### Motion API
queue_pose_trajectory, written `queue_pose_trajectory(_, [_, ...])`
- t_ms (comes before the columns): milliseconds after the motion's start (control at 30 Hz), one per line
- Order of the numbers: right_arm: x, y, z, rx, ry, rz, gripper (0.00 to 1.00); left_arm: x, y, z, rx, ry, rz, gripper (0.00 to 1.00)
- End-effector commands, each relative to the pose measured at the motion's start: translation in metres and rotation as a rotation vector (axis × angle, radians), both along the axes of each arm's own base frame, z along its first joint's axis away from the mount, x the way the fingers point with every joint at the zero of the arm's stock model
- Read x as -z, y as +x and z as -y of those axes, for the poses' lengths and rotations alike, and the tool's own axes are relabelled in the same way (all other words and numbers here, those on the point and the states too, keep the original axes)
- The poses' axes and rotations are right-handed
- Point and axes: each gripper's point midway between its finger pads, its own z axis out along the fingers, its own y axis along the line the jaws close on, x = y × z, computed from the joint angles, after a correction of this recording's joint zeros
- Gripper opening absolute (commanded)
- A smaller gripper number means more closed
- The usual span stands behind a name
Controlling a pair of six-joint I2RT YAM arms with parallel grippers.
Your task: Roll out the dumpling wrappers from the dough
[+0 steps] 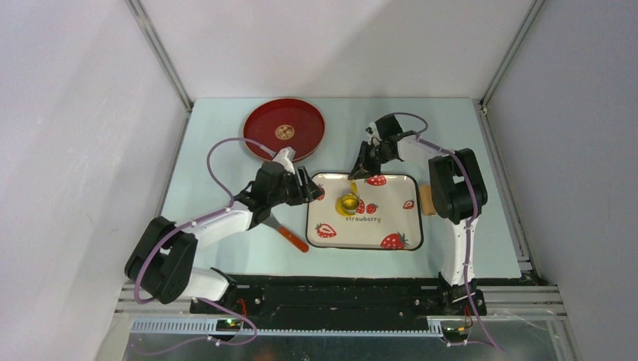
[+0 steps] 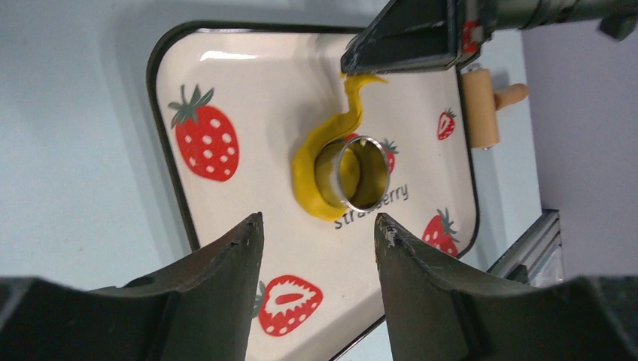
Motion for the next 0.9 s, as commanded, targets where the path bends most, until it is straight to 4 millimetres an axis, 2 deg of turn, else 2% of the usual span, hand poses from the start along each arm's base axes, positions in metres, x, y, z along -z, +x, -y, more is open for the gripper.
queue_pose_trajectory(0, [-0.012, 0.006, -0.020, -0.050, -0.025, 0.036, 0.13, -0.007, 0.002, -0.011, -0.024, 0.033, 0.053, 0.61])
queue_pose_trajectory(233, [-0.028, 0.006, -0.047, -0.106, -0.044, 0.091, 0.17, -0.006, 0.000, -0.019, -0.044, 0.060, 0.065, 0.61])
queue_pose_trajectory(333, [-0.035, 0.000, -0.058, -0.144, -0.055, 0.113, 0.18, -0.004, -0.001, -0.022, -0.054, 0.070, 0.066, 0.61])
queue_pose_trajectory(400, [-0.038, -0.001, -0.061, -0.158, -0.086, 0.136, 0.26, -0.002, -0.001, -0.023, -0.054, 0.075, 0.061, 0.61])
queue_pose_trajectory(433, [-0.041, -0.002, -0.060, -0.166, -0.102, 0.143, 0.34, -0.001, -0.002, -0.023, -0.054, 0.077, 0.060, 0.61])
queue_pose_trajectory(533, [-0.041, 0.001, -0.048, -0.148, -0.190, 0.170, 0.51, 0.003, -0.003, -0.024, -0.054, 0.087, 0.054, 0.61])
queue_pose_trajectory(600, [-0.038, 0.001, -0.033, -0.127, -0.238, 0.165, 0.57, 0.005, -0.003, -0.025, -0.054, 0.094, 0.053, 0.61])
queue_pose_trajectory(767, [-0.023, -0.003, 0.003, -0.090, -0.318, 0.112, 0.63, 0.012, -0.004, -0.026, -0.048, 0.107, 0.038, 0.61])
queue_pose_trajectory(867, [-0.007, -0.011, 0.012, -0.108, -0.352, 0.070, 0.66, 0.015, -0.004, -0.026, -0.047, 0.111, 0.030, 0.61])
